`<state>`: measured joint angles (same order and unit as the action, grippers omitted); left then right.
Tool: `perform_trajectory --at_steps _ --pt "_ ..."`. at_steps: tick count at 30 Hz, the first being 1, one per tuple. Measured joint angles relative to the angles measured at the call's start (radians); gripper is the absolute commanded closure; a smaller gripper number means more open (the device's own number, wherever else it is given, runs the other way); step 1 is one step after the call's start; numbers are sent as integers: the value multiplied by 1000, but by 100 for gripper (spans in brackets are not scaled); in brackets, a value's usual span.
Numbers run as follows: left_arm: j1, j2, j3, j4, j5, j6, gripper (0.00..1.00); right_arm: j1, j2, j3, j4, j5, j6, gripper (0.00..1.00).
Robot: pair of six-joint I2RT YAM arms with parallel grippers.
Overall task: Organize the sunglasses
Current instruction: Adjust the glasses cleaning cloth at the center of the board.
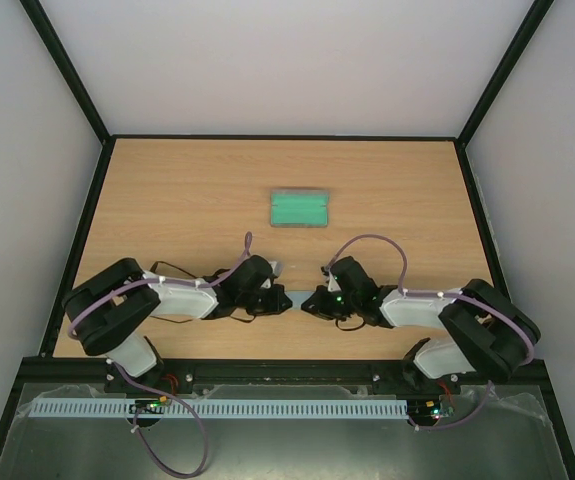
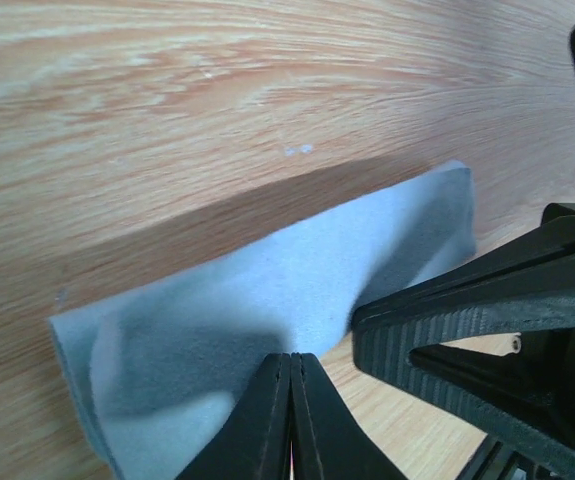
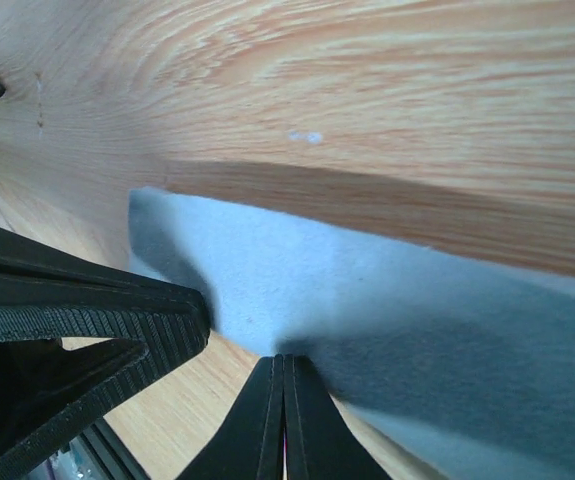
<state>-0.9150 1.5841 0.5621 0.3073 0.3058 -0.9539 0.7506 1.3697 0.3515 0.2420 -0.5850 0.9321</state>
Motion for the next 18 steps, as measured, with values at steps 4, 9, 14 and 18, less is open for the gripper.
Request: perform_trajectory --at_steps 4,9,14,18 --pt "0 24 -6 4 -8 1 98 -13 14 -5 15 -1 0 99" --pt "0 37 -9 31 -11 3 98 -18 19 -9 30 0 0 99" --pt "0 39 -19 54 -11 3 98 -18 19 -20 34 -2 0 99" --pt "0 18 -19 23 -23 4 97 -19 -3 -20 23 2 -1 99"
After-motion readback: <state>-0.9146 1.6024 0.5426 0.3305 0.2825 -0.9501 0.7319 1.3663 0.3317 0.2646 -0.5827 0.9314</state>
